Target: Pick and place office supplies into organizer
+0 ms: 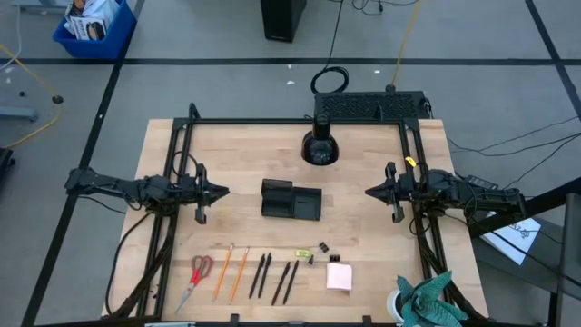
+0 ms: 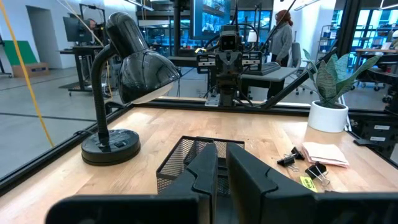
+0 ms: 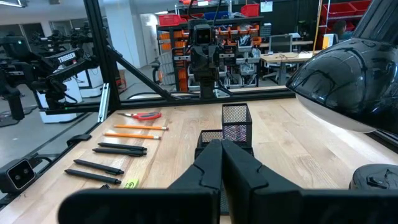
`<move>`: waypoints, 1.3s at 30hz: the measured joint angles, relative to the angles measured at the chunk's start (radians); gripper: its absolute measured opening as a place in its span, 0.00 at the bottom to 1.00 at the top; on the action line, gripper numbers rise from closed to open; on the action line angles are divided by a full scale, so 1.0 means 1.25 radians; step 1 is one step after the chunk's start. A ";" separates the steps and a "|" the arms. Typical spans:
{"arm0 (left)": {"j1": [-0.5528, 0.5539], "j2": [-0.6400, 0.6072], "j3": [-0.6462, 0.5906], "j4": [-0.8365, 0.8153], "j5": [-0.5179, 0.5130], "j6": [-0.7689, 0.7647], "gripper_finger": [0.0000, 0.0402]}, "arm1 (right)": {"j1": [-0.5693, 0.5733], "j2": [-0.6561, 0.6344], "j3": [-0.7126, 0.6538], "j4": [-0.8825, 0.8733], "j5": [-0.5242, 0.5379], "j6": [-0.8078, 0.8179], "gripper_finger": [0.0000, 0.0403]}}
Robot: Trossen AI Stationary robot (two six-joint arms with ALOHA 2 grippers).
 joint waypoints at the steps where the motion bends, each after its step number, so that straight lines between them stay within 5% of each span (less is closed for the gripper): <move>1: 0.000 0.000 0.000 0.000 0.000 0.000 0.10 | 0.000 0.000 0.000 0.000 0.000 0.000 0.00; 18: 0.000 0.000 0.000 0.000 0.000 -0.003 0.10 | 0.000 0.000 0.000 0.000 0.000 0.000 0.00; 29: 0.000 0.000 0.000 0.004 0.000 -0.143 0.10 | 0.000 0.000 0.000 0.000 0.001 -0.050 0.00; 39: 0.003 0.000 0.000 0.022 -0.016 -0.091 0.10 | 0.000 0.000 0.000 0.000 0.001 0.003 0.00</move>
